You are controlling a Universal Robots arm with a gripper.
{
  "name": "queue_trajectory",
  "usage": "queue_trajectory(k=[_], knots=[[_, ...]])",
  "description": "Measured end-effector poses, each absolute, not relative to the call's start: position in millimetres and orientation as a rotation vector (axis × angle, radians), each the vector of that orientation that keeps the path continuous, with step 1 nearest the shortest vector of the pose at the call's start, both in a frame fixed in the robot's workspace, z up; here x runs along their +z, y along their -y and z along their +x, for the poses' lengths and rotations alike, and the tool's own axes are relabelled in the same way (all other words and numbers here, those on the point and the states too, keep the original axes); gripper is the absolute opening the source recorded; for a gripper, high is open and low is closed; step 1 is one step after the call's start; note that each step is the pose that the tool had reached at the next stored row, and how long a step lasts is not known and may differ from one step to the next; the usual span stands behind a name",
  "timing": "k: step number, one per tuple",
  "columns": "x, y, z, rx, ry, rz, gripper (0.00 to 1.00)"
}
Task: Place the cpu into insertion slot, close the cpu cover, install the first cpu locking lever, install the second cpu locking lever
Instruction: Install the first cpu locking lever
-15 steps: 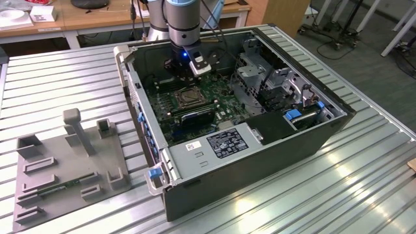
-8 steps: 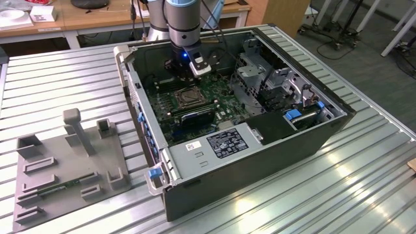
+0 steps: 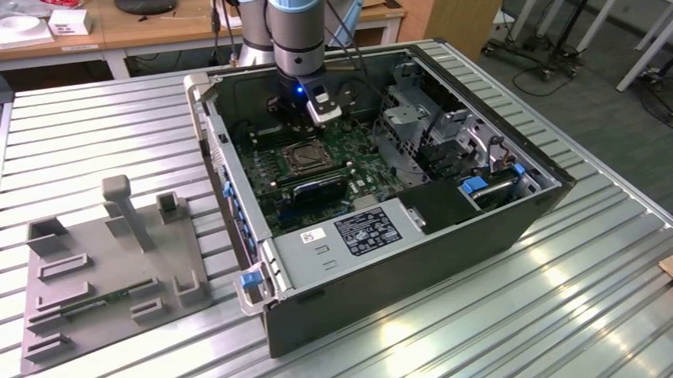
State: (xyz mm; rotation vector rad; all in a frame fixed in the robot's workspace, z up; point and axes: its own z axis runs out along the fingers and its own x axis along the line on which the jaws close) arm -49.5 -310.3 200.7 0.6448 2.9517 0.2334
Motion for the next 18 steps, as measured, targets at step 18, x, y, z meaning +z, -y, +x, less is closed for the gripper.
queue_trajectory(k=[18], knots=[[204.0, 310.2, -49.5, 0.233, -2.952, 0.646, 0.11]])
